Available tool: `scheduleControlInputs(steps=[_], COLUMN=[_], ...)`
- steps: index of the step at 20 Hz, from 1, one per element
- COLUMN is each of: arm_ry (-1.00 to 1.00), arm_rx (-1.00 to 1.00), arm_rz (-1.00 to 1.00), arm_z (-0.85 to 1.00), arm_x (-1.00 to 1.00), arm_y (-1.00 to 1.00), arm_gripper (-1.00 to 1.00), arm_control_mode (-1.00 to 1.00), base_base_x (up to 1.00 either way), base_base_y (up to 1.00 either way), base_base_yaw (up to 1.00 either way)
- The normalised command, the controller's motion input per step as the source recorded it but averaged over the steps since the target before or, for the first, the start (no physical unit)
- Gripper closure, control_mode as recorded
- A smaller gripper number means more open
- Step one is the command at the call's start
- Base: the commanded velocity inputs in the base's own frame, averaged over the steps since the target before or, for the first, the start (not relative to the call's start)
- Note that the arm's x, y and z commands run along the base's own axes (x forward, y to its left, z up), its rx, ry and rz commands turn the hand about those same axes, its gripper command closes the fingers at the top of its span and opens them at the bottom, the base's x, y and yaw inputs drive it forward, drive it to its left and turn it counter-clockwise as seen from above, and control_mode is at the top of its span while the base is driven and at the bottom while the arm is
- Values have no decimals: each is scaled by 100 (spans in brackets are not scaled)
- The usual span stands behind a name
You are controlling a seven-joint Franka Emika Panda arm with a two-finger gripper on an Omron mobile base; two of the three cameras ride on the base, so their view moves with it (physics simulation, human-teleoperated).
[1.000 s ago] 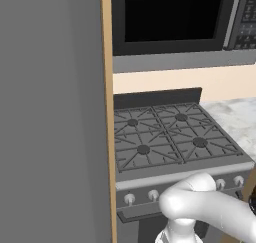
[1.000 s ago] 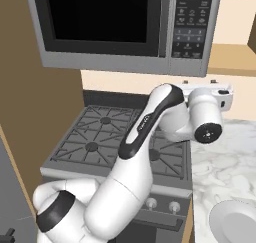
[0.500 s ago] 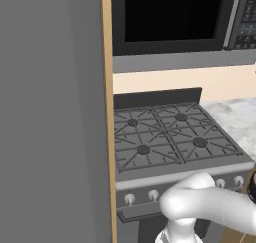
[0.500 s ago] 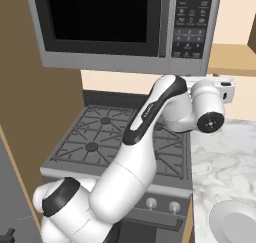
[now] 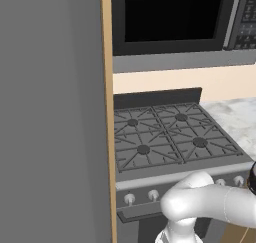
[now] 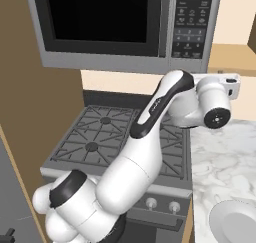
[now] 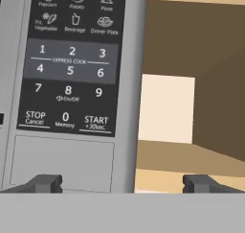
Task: Pick the sweet potato from the counter and place it in the microwave. Then turn on the microwave.
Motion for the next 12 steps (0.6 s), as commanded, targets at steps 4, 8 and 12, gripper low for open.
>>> scheduleControlInputs(steps=[4, 8, 12], arm_ry=[0, 0, 0], arm_rx=[0, 0, 0], arm_rz=[0, 0, 0], arm_z=[13, 0, 5], arm_x=[5, 10, 15], arm_y=[0, 0, 0], arm_gripper=[-100, -100, -100], arm_control_mode=[-100, -100, -100], base_base_x=[0, 0, 0], base_base_y=[0, 0, 0], base_base_yaw=[0, 0, 0])
